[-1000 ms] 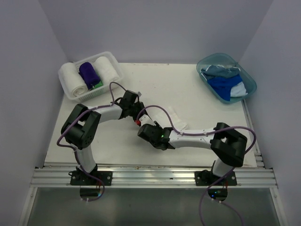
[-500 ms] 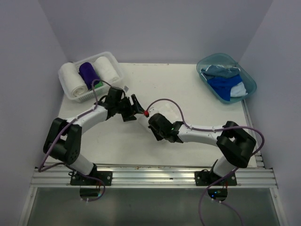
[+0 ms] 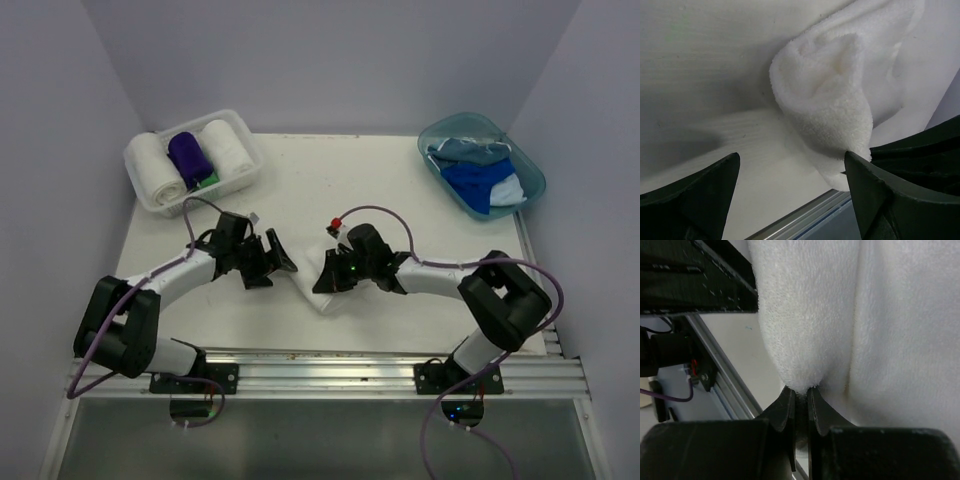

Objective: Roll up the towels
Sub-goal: Roll the towel

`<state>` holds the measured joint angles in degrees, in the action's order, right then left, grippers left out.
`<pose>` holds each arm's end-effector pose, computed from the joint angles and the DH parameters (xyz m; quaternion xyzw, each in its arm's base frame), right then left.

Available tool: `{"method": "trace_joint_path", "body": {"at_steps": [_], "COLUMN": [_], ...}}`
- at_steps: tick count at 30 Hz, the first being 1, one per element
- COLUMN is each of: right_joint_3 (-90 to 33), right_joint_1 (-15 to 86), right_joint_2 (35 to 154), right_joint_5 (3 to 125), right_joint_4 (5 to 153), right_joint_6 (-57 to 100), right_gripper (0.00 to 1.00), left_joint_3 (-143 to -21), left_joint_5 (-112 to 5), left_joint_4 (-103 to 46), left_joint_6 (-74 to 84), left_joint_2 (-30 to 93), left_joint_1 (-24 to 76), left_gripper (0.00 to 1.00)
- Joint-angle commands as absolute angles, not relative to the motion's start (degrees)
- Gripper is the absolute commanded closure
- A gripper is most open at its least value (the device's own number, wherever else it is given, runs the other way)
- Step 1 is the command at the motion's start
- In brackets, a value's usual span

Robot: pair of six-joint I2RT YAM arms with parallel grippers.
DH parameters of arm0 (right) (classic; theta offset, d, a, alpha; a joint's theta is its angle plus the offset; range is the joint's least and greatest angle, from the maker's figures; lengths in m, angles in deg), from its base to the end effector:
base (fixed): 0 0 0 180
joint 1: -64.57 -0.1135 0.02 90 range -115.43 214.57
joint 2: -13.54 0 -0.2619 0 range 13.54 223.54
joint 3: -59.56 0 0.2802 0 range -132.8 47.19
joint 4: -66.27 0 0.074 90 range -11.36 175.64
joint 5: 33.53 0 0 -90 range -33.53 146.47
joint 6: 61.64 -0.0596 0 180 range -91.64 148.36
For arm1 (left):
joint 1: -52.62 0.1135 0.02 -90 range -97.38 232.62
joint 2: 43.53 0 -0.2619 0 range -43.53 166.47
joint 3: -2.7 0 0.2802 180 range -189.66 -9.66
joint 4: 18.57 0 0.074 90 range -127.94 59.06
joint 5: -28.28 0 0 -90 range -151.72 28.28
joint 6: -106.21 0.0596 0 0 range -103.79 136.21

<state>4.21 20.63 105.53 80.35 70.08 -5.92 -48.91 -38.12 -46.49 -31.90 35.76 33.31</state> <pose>0.2365 0.2614 0.1247 -0.1612 0.8779 0.4044 0.1996 0.2678 -0.1191 0.1346 -0.1740 0.9208 -0.3232 0.1324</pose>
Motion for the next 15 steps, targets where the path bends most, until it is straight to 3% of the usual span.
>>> {"method": "trace_joint_path", "body": {"at_steps": [1,6,12,15], "right_joint_3": [6.06,7.47,9.84,9.93], "right_joint_1": [22.55,24.14,25.63,26.25], "right_joint_2": [106.79,109.08,110.49,110.84], "right_joint_5": [89.33,93.90,96.28,97.16], "right_joint_4": [61.86,59.48,58.25,58.51], "right_joint_6": [-14.26,-17.87,-19.10,-18.75], "right_gripper": [1.00,1.00,1.00,1.00], "left_joint_3": [-48.77,-49.56,-50.97,-49.83], "left_joint_5": [-37.11,-38.25,-38.00,-36.15], "left_joint_4": [-41.93,-37.73,-32.09,-26.57], "left_joint_6": [-33.09,-35.28,-38.01,-39.77], "left_joint_2": [37.24,42.24,46.73,46.82], "left_joint_1": [31.01,28.54,25.82,25.55], "left_gripper": [0.11,0.14,0.31,0.28]}}
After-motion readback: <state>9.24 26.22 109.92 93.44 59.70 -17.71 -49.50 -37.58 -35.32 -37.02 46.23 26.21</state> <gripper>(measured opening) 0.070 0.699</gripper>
